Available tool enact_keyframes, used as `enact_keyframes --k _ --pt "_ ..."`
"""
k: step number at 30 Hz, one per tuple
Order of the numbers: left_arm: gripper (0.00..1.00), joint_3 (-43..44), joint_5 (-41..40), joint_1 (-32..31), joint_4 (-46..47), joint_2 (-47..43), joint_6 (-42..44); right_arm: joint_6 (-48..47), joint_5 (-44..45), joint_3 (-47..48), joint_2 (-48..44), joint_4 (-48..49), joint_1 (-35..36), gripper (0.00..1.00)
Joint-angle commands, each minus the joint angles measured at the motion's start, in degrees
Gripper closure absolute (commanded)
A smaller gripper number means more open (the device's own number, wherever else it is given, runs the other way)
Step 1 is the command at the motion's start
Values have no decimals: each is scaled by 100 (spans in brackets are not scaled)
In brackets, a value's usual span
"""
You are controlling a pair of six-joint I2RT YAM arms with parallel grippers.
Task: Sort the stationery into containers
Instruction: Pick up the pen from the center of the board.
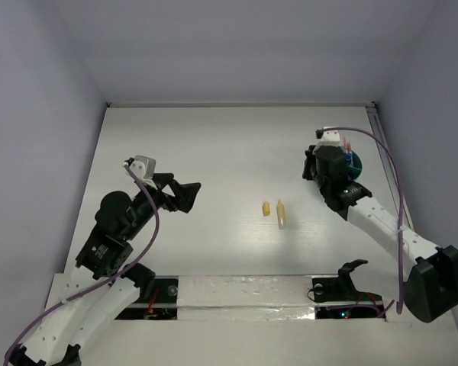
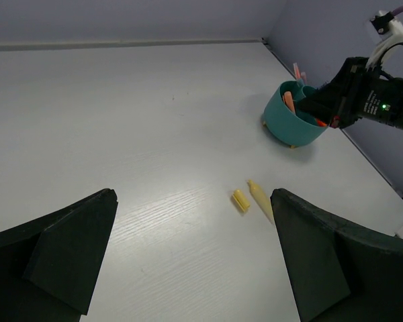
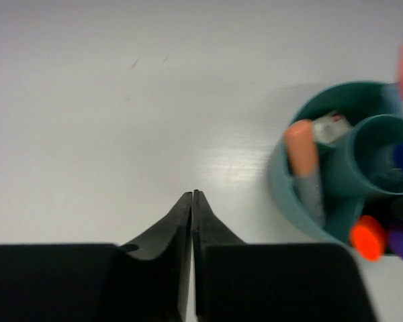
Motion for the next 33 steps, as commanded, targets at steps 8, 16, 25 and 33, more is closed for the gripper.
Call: enact_keyframes --k 8,16,25,33 --pt "1 106 296 91 283 251 59 1232 -2226 -179 868 -1288 383 83" --pt "1 97 428 205 327 436 59 1400 -2410 -206 1527 -1438 682 44" --pt "1 88 402 257 353 436 50 1452 -1779 67 1984 -1639 797 47" --pt "1 71 437 258 353 471 41 1610 -1339 339 2283 -1990 849 56"
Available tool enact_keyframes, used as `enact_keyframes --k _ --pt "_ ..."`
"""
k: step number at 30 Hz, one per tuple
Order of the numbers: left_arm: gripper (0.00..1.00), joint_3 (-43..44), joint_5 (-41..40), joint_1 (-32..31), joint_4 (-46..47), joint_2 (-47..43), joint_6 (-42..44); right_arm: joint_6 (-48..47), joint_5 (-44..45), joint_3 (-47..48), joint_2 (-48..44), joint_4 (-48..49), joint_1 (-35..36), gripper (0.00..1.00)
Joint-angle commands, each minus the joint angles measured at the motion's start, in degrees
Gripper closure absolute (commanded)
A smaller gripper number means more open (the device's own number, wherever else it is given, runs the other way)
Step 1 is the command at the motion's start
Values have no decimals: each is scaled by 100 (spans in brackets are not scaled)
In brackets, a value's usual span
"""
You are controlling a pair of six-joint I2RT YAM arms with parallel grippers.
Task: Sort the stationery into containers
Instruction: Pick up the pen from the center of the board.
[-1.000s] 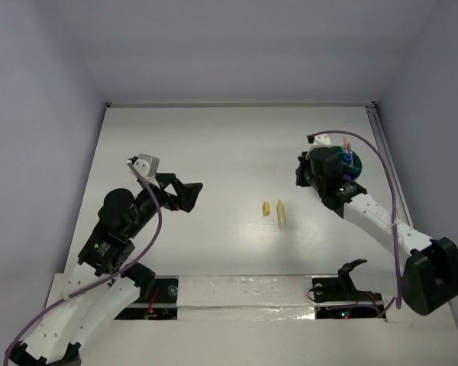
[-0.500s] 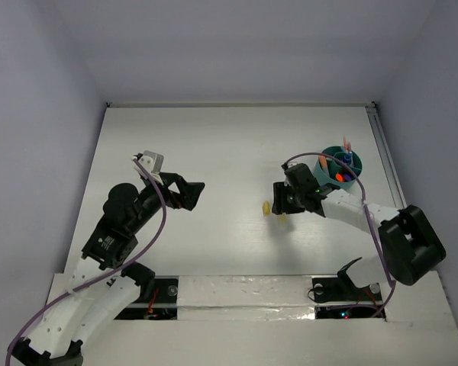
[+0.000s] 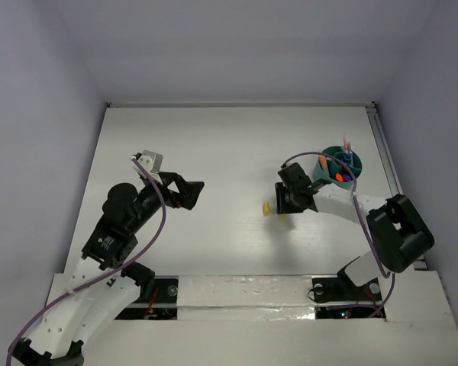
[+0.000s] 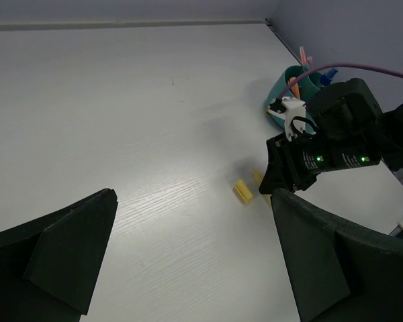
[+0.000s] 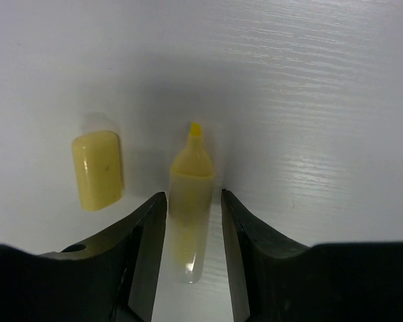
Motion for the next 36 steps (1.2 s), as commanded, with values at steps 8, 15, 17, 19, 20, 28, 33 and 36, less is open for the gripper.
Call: enact_keyframes --k 8,15,17,19,20,28,33,36 --pt "1 88 85 30 224 95 26 188 648 653 444 -629 198 57" --pt "1 71 313 30 285 148 -44 285 964 671 243 -585 198 91" --pt "1 53 462 30 320 174 -79 258 1105 724 -124 -568 198 91" --pt "1 53 585 30 364 183 -88 223 1053 847 -398 -428 198 93" --pt "1 36 638 30 382 192 -88 197 957 891 -521 -340 198 93" --pt "5 36 1025 30 435 455 -62 636 -853 1242 -813 1980 575 93" --pt "6 53 1061 30 426 605 -71 1100 -1284 1944 -31 3085 980 93" --pt "6 80 964 30 391 684 -62 1409 -1742 2165 391 3727 1147 93"
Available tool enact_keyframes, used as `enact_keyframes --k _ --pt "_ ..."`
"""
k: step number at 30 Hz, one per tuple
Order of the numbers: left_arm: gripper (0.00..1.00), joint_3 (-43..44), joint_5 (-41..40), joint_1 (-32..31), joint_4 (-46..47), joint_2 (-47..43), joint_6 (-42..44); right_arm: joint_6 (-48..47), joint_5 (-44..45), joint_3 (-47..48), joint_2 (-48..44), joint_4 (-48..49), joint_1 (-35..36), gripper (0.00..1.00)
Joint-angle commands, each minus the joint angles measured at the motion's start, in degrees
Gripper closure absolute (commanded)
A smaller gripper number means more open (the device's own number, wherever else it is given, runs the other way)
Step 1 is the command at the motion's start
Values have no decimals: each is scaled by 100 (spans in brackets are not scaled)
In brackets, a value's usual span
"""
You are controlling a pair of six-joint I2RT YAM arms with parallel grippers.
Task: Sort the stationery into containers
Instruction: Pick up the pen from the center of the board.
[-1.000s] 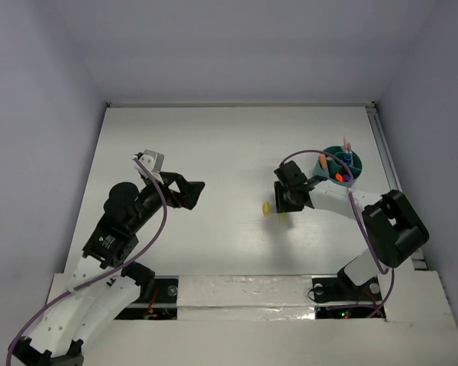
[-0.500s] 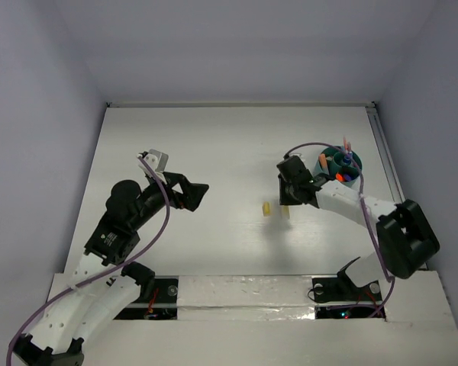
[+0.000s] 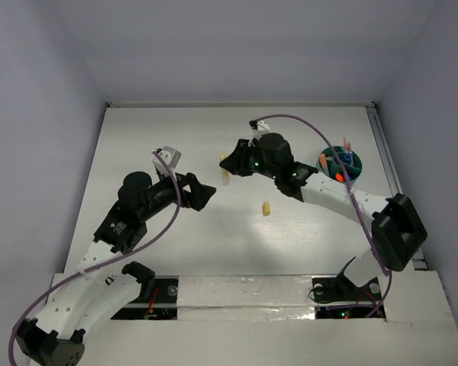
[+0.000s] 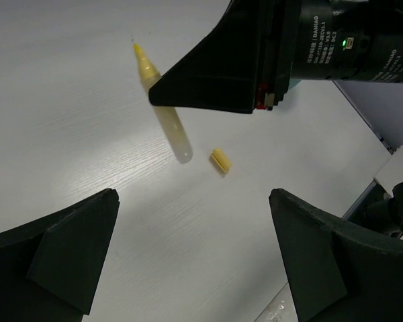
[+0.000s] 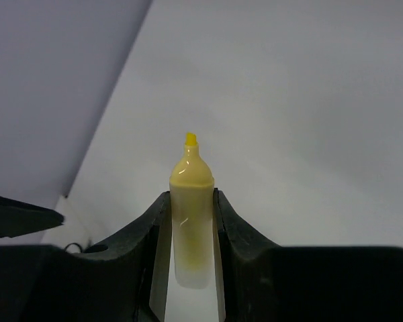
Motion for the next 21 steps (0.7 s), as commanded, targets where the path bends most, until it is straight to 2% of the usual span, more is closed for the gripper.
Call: enact_keyframes --k 1,7,18,21 --pt "6 71 -24 30 220 13 -29 611 -721 371 352 1284 177 93" --pt "8 80 -410 30 150 74 -108 893 -837 424 661 1882 476 94" --pt "10 124 -622 83 71 224 -108 947 -836 126 336 2242 529 93" --pt "17 124 -622 135 80 251 -117 982 -933 82 327 2321 582 93"
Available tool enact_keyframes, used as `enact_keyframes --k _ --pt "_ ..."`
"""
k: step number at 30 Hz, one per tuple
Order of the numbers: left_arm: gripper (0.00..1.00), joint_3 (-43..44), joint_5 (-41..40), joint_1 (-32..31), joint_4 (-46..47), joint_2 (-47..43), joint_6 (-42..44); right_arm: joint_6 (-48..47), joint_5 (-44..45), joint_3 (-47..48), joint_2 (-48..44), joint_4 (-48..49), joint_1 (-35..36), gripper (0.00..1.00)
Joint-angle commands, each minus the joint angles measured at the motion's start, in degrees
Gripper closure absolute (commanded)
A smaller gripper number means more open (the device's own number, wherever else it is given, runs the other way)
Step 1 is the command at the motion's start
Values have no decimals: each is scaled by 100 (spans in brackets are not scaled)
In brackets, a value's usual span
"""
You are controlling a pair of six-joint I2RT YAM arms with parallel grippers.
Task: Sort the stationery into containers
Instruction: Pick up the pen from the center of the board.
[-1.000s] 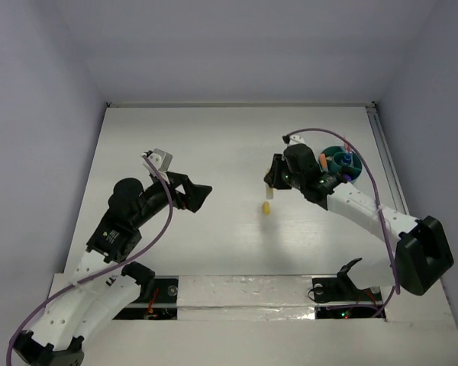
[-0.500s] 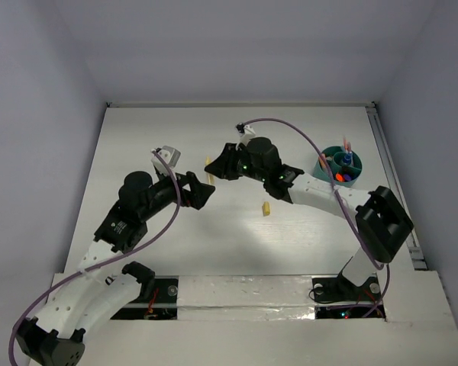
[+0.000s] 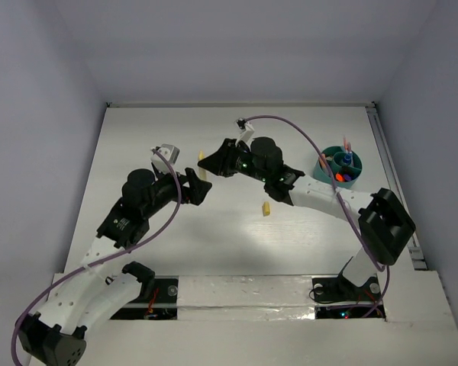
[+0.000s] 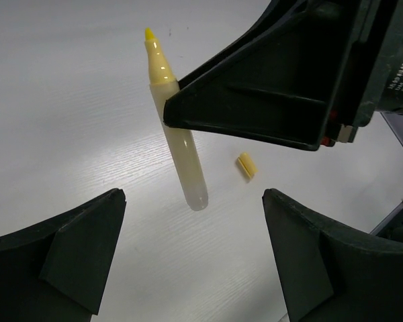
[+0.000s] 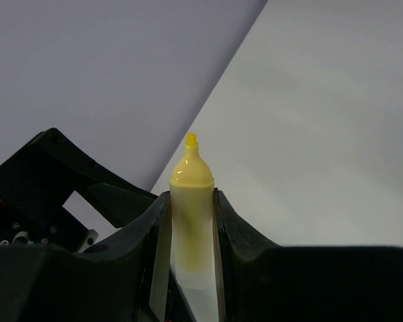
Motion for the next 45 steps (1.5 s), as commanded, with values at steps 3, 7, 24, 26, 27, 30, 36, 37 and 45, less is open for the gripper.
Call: enact_keyframes --k 3,7,24,26,27,30,36,37,45 --pt "22 124 -36 83 147 39 -36 57 -223 -74 -220 646 225 93" --pt "27 132 -36 136 147 56 -19 83 -364 -13 -150 681 331 93" --pt "84 150 -10 189 112 100 25 189 -408 -4 -105 778 393 93" --pt "100 159 -54 189 103 65 25 163 -355 -30 -123 743 393 92" --pt "100 159 -63 189 95 57 25 154 -329 -39 -149 717 393 92" --pt "100 141 7 241 138 -5 25 75 -206 -127 -228 646 393 84" --pt "100 106 359 241 209 -31 60 -329 330 -459 -790 207 209 48" --pt "100 106 403 241 226 -31 60 -347 383 -565 -913 93 121 41" --pt "100 115 456 241 235 -14 87 -1031 1006 -1305 -1863 -1583 -872 48"
